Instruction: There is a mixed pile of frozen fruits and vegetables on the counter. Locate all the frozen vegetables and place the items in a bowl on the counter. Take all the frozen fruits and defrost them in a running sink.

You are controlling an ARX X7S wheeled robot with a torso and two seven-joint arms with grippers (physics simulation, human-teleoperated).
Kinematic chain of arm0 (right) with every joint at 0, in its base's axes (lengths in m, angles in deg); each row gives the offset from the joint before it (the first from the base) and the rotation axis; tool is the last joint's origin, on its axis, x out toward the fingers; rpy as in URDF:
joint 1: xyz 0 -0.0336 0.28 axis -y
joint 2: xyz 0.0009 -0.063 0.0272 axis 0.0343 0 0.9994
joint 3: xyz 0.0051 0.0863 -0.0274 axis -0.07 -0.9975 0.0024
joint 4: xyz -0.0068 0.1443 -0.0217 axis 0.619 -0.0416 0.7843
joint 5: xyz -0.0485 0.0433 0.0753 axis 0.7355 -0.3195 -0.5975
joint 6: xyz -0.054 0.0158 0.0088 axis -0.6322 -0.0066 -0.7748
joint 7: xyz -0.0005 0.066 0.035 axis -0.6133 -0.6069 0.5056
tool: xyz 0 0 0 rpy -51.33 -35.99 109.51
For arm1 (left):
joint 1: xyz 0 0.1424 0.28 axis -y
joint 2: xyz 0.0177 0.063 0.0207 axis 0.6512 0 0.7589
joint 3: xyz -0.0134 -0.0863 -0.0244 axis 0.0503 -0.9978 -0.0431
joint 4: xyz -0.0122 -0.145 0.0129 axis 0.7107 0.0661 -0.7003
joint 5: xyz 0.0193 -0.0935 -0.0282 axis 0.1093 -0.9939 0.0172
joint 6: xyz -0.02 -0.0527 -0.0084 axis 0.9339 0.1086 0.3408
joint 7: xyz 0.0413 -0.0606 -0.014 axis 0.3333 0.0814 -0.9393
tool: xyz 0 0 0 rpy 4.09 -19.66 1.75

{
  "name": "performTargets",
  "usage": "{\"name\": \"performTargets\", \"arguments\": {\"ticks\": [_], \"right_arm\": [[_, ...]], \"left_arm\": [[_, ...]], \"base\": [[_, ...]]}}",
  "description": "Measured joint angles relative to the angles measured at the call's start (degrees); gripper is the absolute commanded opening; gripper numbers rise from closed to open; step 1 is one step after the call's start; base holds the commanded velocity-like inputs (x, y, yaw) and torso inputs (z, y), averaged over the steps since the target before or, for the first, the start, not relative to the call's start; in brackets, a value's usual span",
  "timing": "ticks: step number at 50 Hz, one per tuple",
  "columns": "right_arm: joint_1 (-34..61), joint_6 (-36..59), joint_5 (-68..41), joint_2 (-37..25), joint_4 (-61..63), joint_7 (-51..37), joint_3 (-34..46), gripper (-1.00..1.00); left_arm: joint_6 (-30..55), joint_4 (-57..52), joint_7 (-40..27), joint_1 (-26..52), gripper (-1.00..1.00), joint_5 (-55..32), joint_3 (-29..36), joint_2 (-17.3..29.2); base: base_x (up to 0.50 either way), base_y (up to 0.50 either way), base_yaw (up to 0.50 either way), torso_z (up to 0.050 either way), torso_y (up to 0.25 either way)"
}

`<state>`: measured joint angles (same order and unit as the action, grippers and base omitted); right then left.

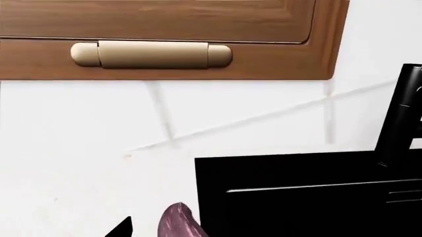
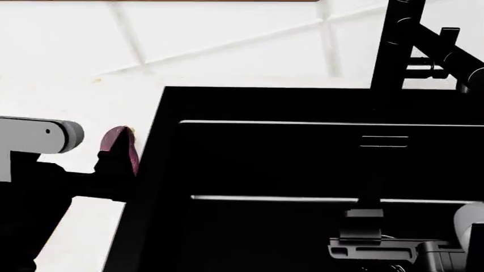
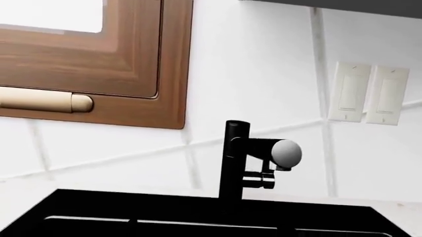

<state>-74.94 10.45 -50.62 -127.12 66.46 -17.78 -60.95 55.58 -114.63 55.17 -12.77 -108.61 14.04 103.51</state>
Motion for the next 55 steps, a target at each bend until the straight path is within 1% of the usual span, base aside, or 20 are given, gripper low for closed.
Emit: {"name": "performTargets", "arguments": {"ticks": [12,24,41,55], "right_arm": [[0.18,-0.23,0.58,0.21,-0.42,0.27,1.21,1.00],[0.27,-0.48,1.01,0.34,-0.82,0.41,2.07,1.00],[0.07,-0.63,0.82,0.29,-1.03,0.17,2.45,1.00],[0.07,-0.81,0.48,0.13,-1.36,0.06,2.44,1.00]], "left_arm": [[-4.86,10.99,1.78,1.03,1.00,4.31,3.94,-2.50],[-9.13,21.63,3.93,2.90,1.00,7.22,6.02,-4.52],[-14.51,36.29,7.21,7.01,1.00,10.51,8.06,-6.72],[-17.65,45.05,8.46,9.40,1.00,12.31,8.84,-7.70]], "base": [[0.00,0.00,0.00,0.000,0.000],[0.00,0.00,0.00,0.000,0.000],[0.00,0.00,0.00,0.000,0.000],[0.00,0.00,0.00,0.000,0.000]]}}
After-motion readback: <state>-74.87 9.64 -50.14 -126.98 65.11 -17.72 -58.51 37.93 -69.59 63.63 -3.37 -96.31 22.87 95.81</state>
